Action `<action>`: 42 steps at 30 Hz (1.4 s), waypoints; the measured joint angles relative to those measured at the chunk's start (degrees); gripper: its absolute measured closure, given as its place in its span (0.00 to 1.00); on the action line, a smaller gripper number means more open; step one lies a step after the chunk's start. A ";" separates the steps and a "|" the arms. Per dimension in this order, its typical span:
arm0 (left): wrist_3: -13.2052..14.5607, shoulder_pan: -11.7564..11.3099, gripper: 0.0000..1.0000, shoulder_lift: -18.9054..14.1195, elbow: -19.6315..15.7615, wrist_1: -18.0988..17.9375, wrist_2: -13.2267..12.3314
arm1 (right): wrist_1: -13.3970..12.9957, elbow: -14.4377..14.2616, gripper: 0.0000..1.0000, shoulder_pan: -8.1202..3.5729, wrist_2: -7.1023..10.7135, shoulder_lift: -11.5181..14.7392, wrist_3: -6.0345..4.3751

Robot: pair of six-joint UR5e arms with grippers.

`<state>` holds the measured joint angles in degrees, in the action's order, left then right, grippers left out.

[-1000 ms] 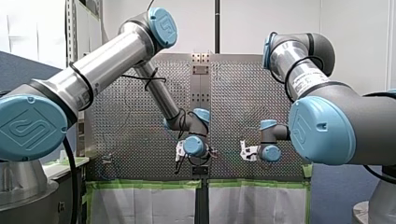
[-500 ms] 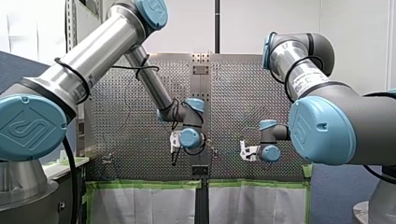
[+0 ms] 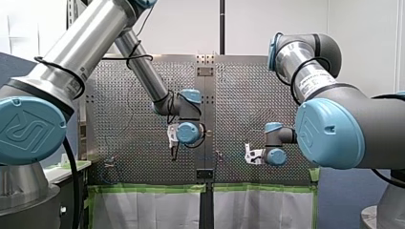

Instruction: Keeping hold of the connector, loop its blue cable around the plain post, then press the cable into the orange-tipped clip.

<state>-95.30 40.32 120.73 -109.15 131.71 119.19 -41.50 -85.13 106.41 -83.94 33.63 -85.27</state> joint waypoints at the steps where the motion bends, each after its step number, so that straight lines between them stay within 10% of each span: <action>1: 0.03 0.13 0.00 -0.51 -0.51 -0.13 0.03 | 0.00 0.00 1.00 0.02 0.00 0.00 0.00; 28: -0.54 0.48 0.00 -16.09 -16.10 -1.41 0.31 | 0.57 0.01 1.00 0.06 0.00 0.00 0.09; 42: -2.64 -0.70 0.00 -22.74 -24.23 -8.56 -1.59 | 1.17 0.00 1.00 -0.31 -0.20 1.02 0.79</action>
<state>-97.94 39.62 97.99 -133.38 123.15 117.60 -40.33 -85.13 106.10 -84.14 34.65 -84.48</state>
